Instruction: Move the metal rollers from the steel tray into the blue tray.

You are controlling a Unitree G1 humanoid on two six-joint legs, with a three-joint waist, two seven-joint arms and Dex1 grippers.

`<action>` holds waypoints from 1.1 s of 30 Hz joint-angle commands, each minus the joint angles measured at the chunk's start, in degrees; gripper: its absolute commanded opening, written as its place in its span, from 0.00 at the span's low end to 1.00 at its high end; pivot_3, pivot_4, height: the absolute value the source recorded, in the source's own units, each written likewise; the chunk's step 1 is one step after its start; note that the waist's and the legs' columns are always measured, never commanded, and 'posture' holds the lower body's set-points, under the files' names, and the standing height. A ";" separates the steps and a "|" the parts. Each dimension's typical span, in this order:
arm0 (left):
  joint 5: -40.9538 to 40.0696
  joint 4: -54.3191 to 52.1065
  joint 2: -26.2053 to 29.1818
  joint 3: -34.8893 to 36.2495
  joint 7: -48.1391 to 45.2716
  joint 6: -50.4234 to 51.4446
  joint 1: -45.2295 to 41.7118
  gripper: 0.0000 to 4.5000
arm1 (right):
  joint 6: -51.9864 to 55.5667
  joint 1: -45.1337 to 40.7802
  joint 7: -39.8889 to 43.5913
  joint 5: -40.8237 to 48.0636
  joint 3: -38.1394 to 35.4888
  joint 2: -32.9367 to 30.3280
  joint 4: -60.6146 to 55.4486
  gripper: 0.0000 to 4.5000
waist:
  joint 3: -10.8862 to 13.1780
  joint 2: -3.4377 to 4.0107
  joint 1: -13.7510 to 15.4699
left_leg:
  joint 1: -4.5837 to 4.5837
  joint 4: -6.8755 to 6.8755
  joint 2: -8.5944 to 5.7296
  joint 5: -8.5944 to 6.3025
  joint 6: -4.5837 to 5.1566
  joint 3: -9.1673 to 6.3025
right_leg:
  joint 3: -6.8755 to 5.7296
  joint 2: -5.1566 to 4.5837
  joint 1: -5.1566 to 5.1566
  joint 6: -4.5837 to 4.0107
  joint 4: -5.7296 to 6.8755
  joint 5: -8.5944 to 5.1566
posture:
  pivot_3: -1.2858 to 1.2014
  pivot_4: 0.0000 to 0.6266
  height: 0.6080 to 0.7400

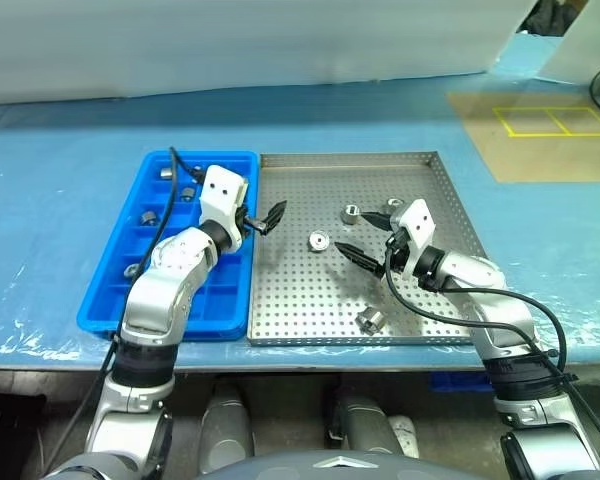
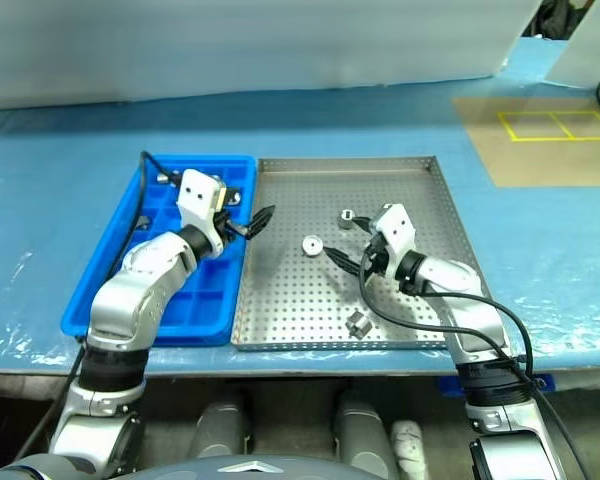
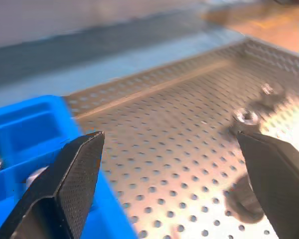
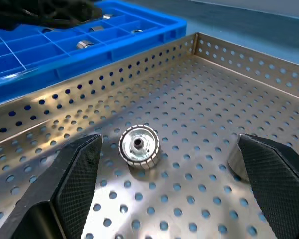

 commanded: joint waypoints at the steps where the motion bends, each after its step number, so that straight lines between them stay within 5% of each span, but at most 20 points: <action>1: 0.29 8.12 0.95 -2.85 -5.64 -2.26 -4.31 1.00 | 2.01 1.19 -1.34 1.85 -2.37 -0.80 -5.44 1.00 | -0.01 0.01 -0.56 | 0.01 0.00 0.00 0.00 -0.01 0.01 | 0.01 0.00 0.01 0.00 0.01 0.00 | 0.40 0.24 1.00; 23: 7.13 33.67 -3.59 -13.07 -19.16 -9.92 -15.55 1.00 | 7.83 11.00 -8.22 3.12 -6.49 -1.52 -17.66 1.00 | -0.01 0.02 -2.71 | 0.09 0.07 -0.03 -0.03 0.06 0.07 | 0.11 0.00 0.12 -0.01 -0.01 0.01 | 0.33 0.24 1.00; 26: 7.99 35.08 -4.11 -13.14 -19.07 -10.77 -15.91 0.87 | 8.01 11.37 -8.63 3.17 -6.58 -1.50 -18.19 1.00 | -0.01 0.02 -2.74 | 0.15 0.08 -0.04 -0.03 0.07 0.07 | 0.11 -0.01 0.19 -0.01 -0.03 0.01 | 0.33 0.24 1.00; 32: 7.15 33.69 -5.35 -9.75 -16.25 -10.30 -16.61 0.42 | 7.92 11.25 -8.95 3.37 -6.47 -1.71 -17.96 1.00 | -0.01 0.02 -2.94 | 0.14 0.09 -0.04 -0.06 0.12 0.08 | 0.11 -0.01 0.23 -0.01 -0.08 0.01 | 0.33 0.24 1.00; 33: 6.86 32.81 -5.51 -9.07 -15.58 -10.02 -16.38 0.42 | 7.87 11.22 -8.92 3.41 -6.44 -1.71 -17.87 1.00 | -0.01 0.03 -2.99 | 0.13 0.09 -0.04 -0.07 0.12 0.08 | 0.11 -0.01 0.22 -0.01 -0.09 0.01 | 0.34 0.24 1.00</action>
